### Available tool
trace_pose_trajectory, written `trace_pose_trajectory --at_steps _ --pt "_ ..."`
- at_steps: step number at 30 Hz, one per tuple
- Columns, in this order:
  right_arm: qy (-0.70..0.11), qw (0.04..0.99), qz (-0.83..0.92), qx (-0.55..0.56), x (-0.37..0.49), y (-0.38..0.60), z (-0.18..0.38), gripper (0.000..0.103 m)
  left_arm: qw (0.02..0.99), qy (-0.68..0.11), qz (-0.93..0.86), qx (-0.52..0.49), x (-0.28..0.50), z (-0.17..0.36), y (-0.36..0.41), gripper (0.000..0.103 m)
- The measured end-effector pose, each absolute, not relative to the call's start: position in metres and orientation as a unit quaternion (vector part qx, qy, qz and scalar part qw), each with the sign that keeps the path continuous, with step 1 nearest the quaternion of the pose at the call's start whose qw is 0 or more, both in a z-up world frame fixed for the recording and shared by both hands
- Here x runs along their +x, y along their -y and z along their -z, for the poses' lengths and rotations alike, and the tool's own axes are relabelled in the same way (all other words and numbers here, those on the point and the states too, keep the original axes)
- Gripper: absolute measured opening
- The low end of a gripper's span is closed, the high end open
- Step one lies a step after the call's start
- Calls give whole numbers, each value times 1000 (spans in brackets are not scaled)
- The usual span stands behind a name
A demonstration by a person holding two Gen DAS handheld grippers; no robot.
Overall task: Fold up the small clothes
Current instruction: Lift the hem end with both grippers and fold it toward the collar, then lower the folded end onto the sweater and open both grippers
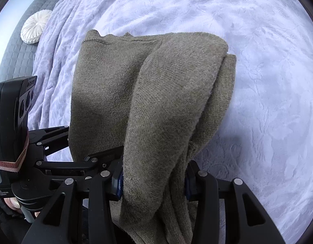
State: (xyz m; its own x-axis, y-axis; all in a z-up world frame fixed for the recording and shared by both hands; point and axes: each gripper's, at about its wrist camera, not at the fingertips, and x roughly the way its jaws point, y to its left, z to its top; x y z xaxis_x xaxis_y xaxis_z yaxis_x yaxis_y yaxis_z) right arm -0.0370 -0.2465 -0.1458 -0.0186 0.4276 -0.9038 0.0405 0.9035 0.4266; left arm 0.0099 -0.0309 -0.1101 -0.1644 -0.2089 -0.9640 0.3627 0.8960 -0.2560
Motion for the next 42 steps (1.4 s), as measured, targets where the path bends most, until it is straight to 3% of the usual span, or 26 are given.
trace_pose_trajectory --at_steps 8,15,31,34,42 --pt "-708 668 -138 184 -31 249 162 47 635 -738 223 44 20 109 27 48" --pt "-718 652 -133 202 -28 259 172 54 640 -739 203 51 29 107 16 70" --pt "-720 653 -123 199 -29 262 176 59 647 -734 199 64 17 105 27 71" --pt "-720 653 -123 201 -30 263 175 60 649 -734 187 72 14 117 31 84" --pt "-715 668 -103 177 -37 270 167 67 655 -731 181 67 -3 113 23 84"
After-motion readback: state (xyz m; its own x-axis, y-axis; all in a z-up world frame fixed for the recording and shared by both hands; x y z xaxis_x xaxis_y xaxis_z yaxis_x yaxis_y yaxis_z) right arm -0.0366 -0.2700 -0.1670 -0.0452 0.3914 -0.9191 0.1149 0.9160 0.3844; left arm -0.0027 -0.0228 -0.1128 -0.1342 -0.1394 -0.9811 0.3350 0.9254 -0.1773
